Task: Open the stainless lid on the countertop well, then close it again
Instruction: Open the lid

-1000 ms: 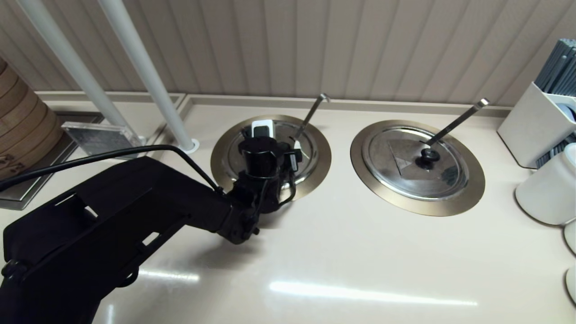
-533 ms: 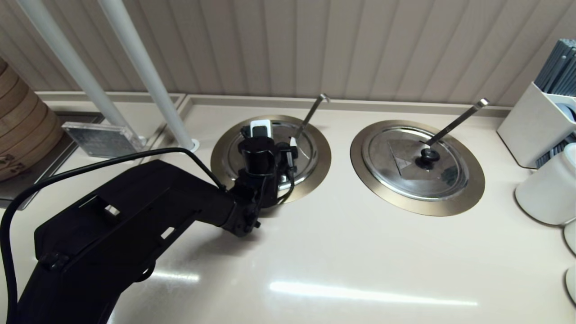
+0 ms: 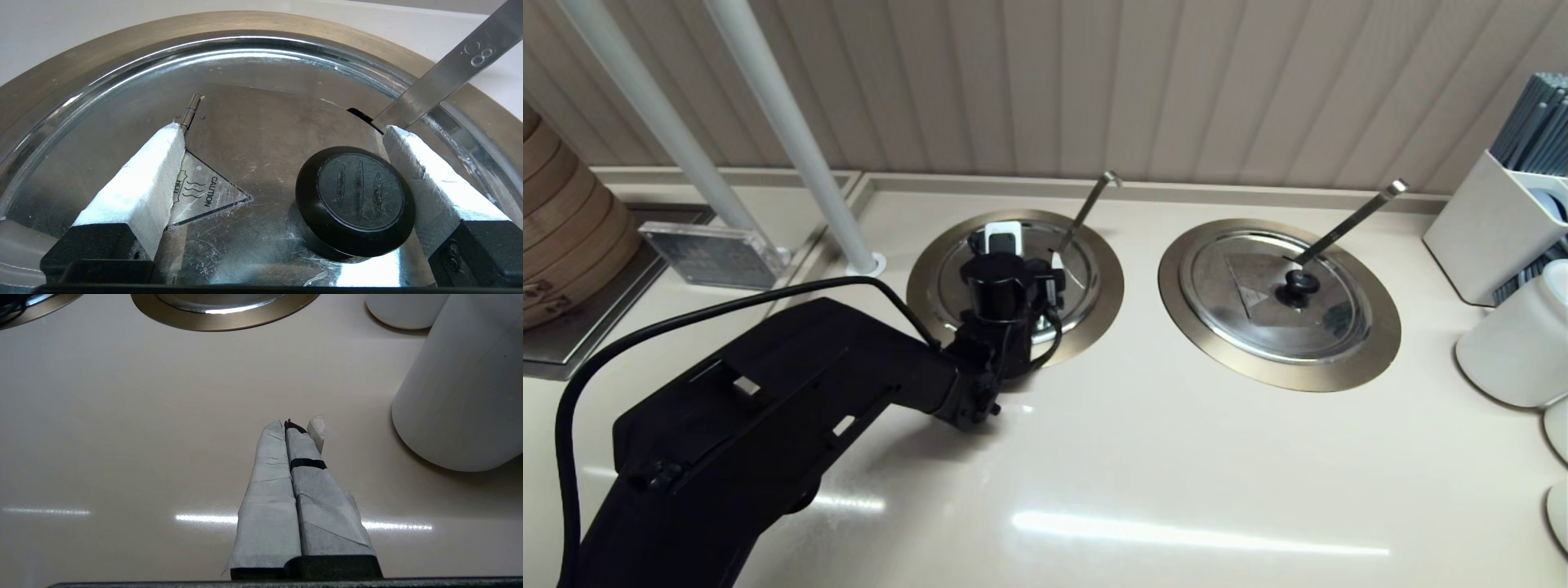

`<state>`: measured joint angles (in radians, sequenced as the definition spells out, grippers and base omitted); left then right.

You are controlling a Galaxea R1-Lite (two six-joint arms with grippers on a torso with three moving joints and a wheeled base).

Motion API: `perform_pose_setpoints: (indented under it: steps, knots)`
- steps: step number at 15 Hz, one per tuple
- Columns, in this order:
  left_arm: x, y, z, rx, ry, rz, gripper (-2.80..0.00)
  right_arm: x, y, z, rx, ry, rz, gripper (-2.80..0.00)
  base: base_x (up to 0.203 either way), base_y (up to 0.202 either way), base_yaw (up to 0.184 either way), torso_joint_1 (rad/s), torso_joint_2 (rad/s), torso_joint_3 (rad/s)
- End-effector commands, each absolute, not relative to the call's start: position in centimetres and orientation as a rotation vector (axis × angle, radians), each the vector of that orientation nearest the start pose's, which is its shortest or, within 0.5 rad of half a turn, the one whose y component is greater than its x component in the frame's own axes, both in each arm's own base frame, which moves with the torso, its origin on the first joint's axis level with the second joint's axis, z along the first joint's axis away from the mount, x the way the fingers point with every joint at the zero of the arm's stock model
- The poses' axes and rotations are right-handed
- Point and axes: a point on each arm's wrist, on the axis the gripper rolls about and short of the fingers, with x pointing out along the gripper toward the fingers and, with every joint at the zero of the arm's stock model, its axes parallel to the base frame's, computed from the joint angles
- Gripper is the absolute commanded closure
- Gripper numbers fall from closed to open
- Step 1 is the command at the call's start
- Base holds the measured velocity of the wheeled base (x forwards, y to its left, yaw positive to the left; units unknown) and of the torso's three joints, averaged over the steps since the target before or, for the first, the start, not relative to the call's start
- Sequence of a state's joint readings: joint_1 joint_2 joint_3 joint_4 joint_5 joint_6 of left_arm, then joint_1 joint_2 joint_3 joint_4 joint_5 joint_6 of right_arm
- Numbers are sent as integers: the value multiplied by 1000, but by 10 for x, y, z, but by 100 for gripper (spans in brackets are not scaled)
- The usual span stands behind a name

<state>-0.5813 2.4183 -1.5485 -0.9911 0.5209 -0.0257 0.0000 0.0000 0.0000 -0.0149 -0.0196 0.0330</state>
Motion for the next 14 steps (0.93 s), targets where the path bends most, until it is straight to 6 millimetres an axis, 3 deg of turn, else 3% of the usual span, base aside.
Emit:
perform_pose_setpoints:
  steps: [1, 14]
  knots:
    - [419, -261, 125, -71, -104, -54, -280, -22, 0, 76, 33, -11, -20, 0, 0, 0, 0, 0, 0, 0]
    - [418, -243, 149, -71, -135, -22, -280, -22, 0, 76, 34, -11, -20, 0, 0, 0, 0, 0, 0, 0]
